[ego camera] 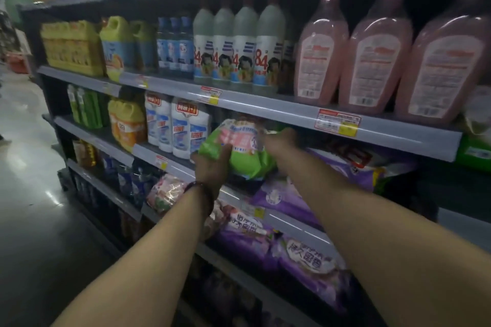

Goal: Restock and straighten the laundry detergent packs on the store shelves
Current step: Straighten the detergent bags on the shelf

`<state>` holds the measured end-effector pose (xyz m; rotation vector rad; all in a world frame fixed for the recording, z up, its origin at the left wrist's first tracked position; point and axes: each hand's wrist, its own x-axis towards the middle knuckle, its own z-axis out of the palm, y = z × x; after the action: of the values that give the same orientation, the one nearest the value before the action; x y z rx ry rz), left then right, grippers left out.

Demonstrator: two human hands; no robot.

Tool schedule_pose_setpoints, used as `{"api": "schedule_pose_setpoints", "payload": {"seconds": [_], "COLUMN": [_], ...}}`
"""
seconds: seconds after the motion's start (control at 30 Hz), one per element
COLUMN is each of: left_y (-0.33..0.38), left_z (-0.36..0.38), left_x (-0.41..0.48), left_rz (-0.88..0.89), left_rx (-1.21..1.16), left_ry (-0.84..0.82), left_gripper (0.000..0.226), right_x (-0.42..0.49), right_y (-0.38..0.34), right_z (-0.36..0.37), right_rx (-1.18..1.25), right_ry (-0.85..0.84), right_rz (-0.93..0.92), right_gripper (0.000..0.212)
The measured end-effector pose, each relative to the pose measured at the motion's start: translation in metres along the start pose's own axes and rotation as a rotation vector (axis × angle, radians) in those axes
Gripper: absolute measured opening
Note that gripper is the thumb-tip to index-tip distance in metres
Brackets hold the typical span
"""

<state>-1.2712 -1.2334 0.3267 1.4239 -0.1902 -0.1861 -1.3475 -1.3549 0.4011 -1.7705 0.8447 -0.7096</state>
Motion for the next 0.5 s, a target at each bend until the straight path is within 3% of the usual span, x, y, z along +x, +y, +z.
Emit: {"api": "schedule_pose_setpoints", "payload": {"seconds": [0.07,0.13,0.17,0.27,0.37,0.43,0.5], "left_y": [-0.017,-0.040,-0.055,-0.089,-0.095,-0.094,-0.083], "left_z": [0.011,0.024,0.029,0.035,0.027,0.020,0.015], "left_x": [0.016,0.010,0.007,0.006,0.012,0.015,0.004], "left_rz": [0.004,0.146,0.237,0.459,0.565,0.640,0.601], "left_rx": [0.541,0.748,0.811,1.025,1.218,1.170,1.088], "left_ry": [0.156,0.172,0.133,0.051,-0.097,-0.106,-0.186], "left_gripper": [0.102,0.085,0.070,0.054,0.045,0.045,0.043], "right_x": [-0.004,-0.018,-0.027,-0.043,-0.050,-0.054,-0.060], "right_y": [0.020,0.049,0.062,0.092,0.103,0.103,0.104], "right_z": [0.000,0.000,-0.001,-0.001,-0.009,-0.019,-0.030], "right_rx": [-0.219,-0.428,-0.527,-0.842,-1.030,-1.059,-0.959], "right_ry": [-0.021,-0.089,-0.106,-0.103,-0.242,-0.306,-0.280], "right_rz": [-0.073,-0.196,-0.290,-0.579,-0.635,-0.648,-0.650], "right_gripper": [0.055,0.054,0.053,0.048,0.073,0.083,0.079]}}
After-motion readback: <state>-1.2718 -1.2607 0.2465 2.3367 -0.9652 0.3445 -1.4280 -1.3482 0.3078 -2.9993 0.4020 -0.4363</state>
